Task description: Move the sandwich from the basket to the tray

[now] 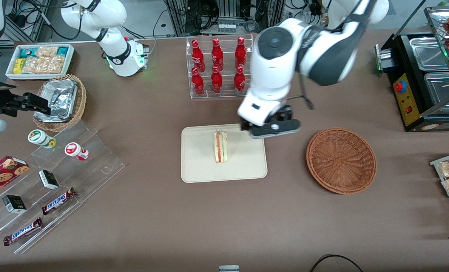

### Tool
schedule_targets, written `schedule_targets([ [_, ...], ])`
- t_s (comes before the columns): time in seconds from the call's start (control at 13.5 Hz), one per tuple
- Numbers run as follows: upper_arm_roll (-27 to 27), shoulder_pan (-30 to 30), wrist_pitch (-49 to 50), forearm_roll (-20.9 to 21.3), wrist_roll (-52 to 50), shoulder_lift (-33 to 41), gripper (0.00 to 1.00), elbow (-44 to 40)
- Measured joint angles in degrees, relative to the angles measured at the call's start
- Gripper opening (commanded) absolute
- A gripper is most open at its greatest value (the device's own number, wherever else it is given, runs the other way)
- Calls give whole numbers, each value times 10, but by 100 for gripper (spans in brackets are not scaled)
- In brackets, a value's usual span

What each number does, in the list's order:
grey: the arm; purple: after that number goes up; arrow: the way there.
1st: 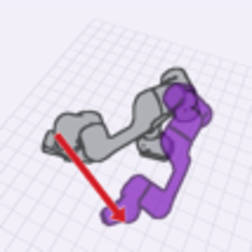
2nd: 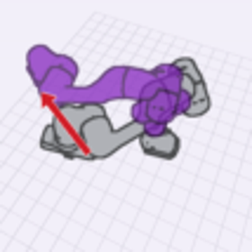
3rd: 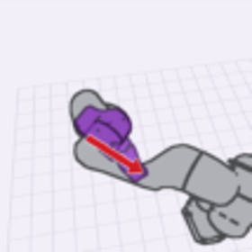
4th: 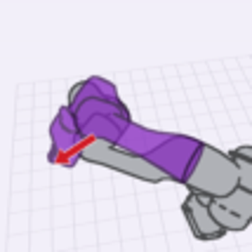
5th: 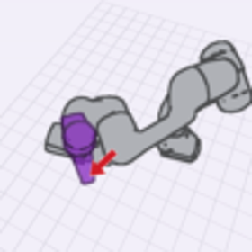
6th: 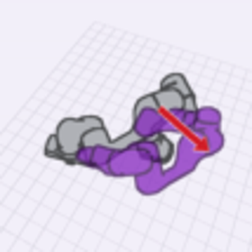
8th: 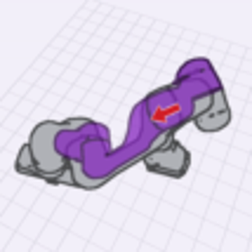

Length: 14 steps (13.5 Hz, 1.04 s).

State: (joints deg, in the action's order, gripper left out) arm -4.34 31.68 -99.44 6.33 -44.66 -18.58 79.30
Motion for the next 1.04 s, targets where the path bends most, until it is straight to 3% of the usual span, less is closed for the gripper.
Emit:
schedule_targets([
  [0.67, 2, -184, 14, -28, 228, 167, 100, 155],
  [1.04, 2, -258, 18, -60, 304, 195, 100, 175],
])
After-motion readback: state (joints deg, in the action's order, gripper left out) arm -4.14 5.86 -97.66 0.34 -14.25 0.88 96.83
